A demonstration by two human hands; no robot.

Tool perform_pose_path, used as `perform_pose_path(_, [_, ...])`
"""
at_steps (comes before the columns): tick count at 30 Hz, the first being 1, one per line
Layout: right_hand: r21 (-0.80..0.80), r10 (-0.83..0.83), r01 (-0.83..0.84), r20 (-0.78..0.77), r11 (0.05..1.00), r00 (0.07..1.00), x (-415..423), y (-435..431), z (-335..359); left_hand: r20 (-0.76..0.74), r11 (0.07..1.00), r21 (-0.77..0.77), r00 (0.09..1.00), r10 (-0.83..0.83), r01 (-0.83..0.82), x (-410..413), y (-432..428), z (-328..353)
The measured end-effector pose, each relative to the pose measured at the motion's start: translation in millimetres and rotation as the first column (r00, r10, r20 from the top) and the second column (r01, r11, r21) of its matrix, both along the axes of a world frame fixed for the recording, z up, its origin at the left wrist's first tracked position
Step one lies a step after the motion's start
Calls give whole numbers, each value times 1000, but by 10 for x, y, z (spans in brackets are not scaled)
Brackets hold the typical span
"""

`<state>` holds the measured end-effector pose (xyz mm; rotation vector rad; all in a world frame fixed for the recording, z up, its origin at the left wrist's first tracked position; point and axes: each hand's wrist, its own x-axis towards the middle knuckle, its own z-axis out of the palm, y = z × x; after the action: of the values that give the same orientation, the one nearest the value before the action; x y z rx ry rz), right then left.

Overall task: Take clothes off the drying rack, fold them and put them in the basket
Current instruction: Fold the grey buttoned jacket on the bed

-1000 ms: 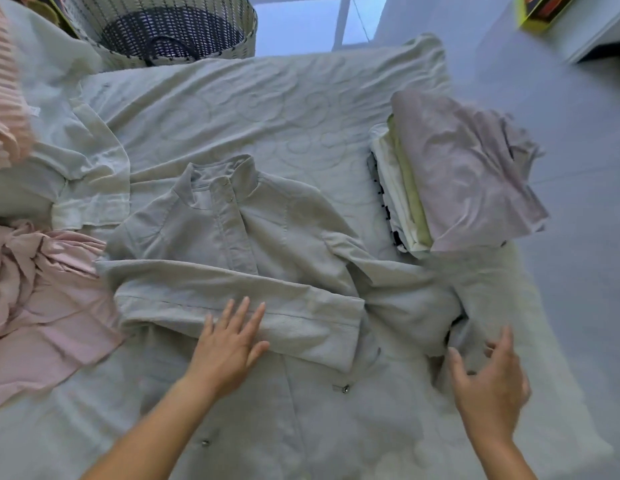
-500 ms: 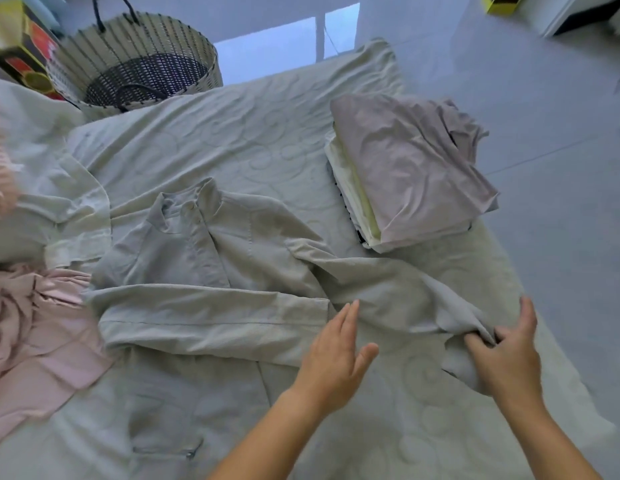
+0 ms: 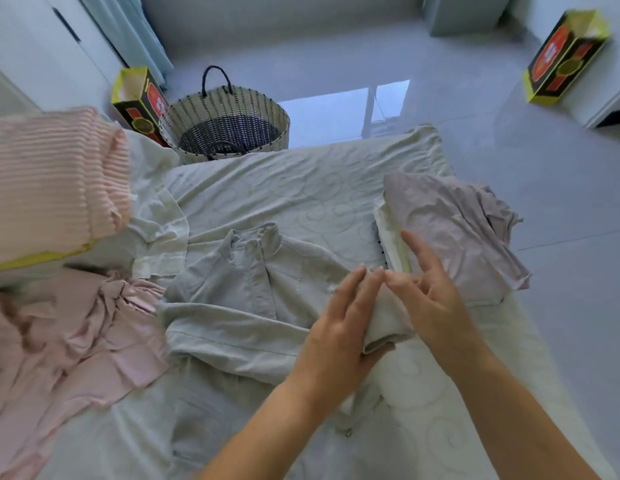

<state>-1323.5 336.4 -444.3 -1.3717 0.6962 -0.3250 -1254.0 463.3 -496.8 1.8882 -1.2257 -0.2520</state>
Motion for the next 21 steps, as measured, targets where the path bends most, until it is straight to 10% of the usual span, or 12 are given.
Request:
perform_pose_path(4, [225,-7,-25,141,974,990,6,34,-58,-471,925,-131,844,258,-356,210,67,199])
perform_pose_path(10, [-469,268,-330,-195,819,943,5,228,-511,-801,847,-30,520,297,-530,402,161,341])
perform_pose_path(15, [-565,156,-37,164,824,974,406,309,-393,-695,848,-42,625,355,-528,574,368,336])
perform_pose_path(21, [-552,171,-29,207,833,963,606,260,-176,-403,848,-54,789,464,-527,664,668,429])
